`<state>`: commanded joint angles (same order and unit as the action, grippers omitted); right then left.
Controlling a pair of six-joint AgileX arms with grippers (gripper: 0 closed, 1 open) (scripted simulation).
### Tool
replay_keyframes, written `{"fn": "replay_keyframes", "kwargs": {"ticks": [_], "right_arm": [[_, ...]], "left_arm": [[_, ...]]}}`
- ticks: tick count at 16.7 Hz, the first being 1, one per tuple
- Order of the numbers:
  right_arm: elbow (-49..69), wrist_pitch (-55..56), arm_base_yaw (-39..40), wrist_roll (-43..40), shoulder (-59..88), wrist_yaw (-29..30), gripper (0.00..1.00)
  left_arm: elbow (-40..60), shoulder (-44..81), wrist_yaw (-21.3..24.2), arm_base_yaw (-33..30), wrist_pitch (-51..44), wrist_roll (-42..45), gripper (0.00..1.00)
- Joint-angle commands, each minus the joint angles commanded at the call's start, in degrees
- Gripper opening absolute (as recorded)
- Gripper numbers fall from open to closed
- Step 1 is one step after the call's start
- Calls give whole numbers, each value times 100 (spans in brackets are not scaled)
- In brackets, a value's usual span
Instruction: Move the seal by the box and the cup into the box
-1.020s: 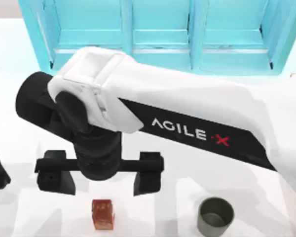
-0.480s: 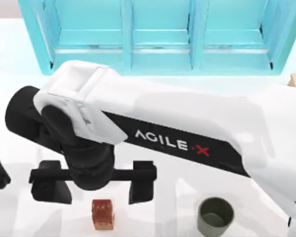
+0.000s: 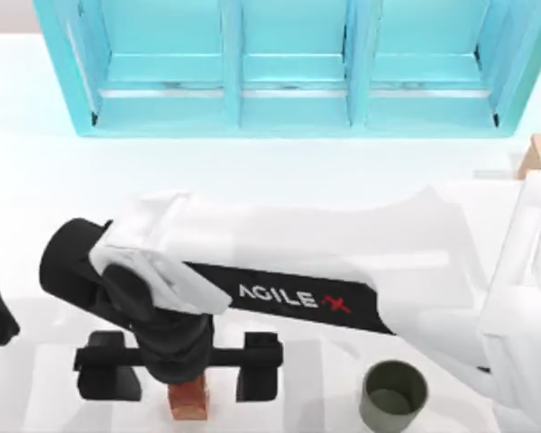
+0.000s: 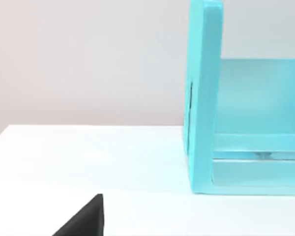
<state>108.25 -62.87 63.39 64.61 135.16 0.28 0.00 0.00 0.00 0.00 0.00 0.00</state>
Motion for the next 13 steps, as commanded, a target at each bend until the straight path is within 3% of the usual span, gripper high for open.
{"fn": "replay_keyframes", "kwargs": {"ticks": [5,13], "right_arm": [[-134,141,5,5,28,0,100],[-134,141,5,5,28,0,40]], "left_arm": [[0,0,0,0,0,0,100],[0,0,0,0,0,0,100]]}}
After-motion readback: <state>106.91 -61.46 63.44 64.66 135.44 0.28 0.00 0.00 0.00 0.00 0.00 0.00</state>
